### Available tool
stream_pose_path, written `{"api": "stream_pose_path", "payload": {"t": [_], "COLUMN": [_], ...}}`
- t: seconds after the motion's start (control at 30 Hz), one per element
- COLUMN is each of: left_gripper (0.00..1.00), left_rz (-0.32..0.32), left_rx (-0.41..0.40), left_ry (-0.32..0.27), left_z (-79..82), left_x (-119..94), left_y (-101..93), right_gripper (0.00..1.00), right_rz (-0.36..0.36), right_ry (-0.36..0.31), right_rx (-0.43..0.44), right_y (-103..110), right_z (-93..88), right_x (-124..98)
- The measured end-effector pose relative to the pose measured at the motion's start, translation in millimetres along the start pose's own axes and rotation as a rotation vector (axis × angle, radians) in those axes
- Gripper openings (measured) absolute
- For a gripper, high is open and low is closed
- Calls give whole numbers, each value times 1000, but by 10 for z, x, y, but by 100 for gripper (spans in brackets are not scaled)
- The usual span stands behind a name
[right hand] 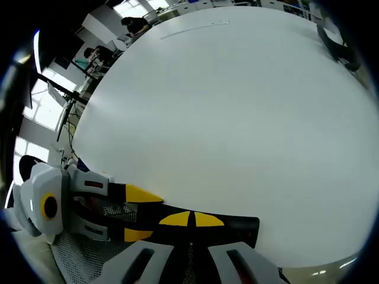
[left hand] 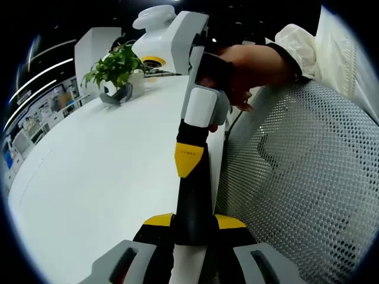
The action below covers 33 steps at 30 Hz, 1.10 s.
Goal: Press the specified remote control buttons in sequence, fully releasing each button before pressing the next.
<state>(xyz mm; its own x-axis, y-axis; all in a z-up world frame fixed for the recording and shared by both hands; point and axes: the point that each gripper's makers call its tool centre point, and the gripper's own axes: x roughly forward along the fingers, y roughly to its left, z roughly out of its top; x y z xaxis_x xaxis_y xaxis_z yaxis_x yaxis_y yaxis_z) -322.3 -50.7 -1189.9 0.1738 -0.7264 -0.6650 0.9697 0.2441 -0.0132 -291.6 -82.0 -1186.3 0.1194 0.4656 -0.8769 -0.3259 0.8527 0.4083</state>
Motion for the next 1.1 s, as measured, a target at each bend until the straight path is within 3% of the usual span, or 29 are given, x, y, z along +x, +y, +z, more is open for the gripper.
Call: {"api": "stream_pose_path", "payload": {"t": [0.3, 0.4, 0.6, 0.9, 1.1], "left_gripper": [25, 25, 25, 25, 25], "left_rz": [4, 3, 13, 15, 17], "left_rx": [21, 19, 3, 1, -1], "left_ry": [9, 11, 11, 8, 7], "left_z": [-2, -3, -6, -18, -15], "left_x": [1, 2, -22, -21, -18], "left_y": [0, 4, 26, 14, 17], "right_gripper": [0, 0, 0, 0, 0], "right_rz": [-12, -27, 1, 44, 28], "right_ry": [29, 31, 36, 58, 73], "right_rx": [13, 52, 88, 54, 19], "right_y": [-11, -81, -50, 72, 62], "right_z": [-22, -38, -61, -95, -113], "right_x": [-34, -71, -96, -58, -43]}}
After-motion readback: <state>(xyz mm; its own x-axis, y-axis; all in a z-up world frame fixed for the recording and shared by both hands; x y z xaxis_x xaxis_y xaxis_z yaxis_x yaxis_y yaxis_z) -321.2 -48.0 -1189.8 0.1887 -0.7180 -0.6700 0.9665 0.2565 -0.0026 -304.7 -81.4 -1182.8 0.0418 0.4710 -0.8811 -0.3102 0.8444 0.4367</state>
